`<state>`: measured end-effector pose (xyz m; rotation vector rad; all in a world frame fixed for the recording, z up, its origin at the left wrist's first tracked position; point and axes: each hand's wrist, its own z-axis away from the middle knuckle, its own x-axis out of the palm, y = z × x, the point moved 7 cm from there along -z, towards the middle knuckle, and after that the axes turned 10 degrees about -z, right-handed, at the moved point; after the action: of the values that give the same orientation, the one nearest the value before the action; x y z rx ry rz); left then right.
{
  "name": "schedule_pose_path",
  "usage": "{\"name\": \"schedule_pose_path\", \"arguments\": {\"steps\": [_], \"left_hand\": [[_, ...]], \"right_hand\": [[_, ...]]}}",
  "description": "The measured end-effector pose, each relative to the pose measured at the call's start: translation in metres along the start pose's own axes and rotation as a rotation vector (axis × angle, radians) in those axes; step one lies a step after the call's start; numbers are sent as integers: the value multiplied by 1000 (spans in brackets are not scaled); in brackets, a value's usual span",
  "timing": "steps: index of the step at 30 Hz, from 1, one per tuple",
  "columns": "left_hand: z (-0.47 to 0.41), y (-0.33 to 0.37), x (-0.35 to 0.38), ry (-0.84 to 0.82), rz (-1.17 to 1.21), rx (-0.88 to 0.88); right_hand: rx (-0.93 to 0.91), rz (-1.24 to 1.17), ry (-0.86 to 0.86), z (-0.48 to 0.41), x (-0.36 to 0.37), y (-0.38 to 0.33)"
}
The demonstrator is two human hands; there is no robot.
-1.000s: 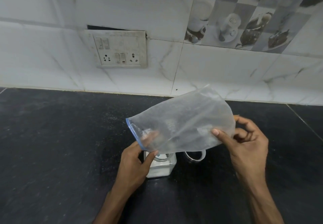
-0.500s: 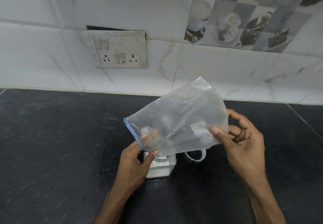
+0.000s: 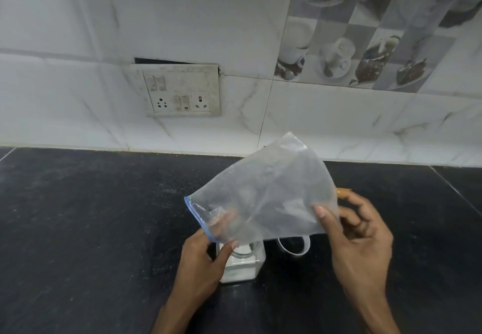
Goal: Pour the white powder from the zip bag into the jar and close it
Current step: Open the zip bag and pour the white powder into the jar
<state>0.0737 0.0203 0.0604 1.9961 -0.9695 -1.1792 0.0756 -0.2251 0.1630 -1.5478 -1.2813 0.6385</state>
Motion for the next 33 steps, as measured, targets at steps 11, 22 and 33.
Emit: {"name": "schedule_pose_path", "arguments": {"steps": [11,22,33], "left_hand": [[2,-5,0,8,30,0],[-5,5,-5,23,70,27],[-77,89,-87,102,-112,361]], "right_hand": [[-31,15,-8,-4,15,-2],[60,31,141,-8,-35,21],[-159,144,112,-13,-31,-25]]}}
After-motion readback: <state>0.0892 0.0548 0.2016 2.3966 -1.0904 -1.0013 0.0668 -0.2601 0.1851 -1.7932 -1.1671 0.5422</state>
